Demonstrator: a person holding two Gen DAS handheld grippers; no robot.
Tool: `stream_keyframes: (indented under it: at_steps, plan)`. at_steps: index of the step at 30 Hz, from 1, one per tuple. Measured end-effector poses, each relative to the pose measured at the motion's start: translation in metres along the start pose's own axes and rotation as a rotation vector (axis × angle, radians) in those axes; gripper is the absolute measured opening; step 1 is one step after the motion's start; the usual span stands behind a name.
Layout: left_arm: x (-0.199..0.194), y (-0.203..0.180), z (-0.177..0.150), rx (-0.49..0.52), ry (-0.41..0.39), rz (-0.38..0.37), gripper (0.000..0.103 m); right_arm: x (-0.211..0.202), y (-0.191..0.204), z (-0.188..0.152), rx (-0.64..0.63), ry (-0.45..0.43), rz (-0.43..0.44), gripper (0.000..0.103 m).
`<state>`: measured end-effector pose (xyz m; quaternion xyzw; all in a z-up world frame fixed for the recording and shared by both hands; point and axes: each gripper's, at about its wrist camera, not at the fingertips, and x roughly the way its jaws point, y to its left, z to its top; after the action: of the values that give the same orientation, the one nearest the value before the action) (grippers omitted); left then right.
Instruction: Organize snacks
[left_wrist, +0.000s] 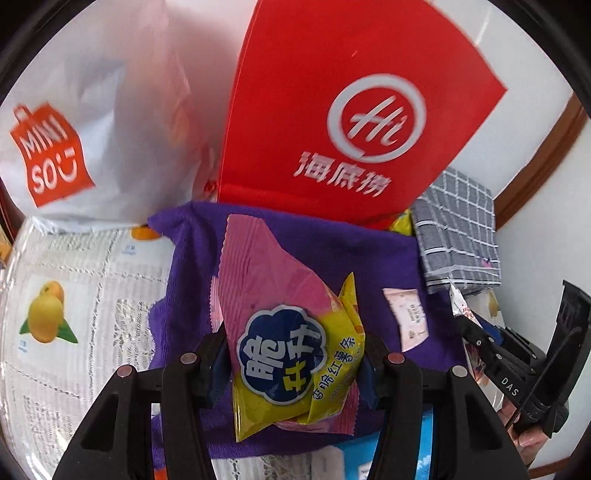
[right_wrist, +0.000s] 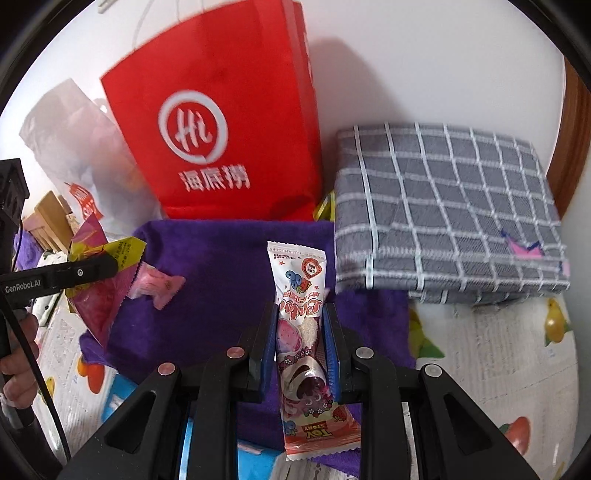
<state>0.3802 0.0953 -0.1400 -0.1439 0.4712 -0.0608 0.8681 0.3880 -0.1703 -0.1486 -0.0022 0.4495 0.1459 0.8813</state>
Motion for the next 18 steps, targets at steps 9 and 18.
stream_keyframes:
  at_steps: [9, 18]
  plan:
    - [0.035, 0.004, -0.006, -0.016, 0.059, -0.004, 0.052, 0.026, -0.007, -0.013, -0.004, 0.02, -0.023, 0.024]
    - [0.051, 0.0, -0.007, -0.023, 0.077, -0.008, 0.053, 0.038, -0.008, -0.02, -0.022, 0.06, -0.057, 0.025]
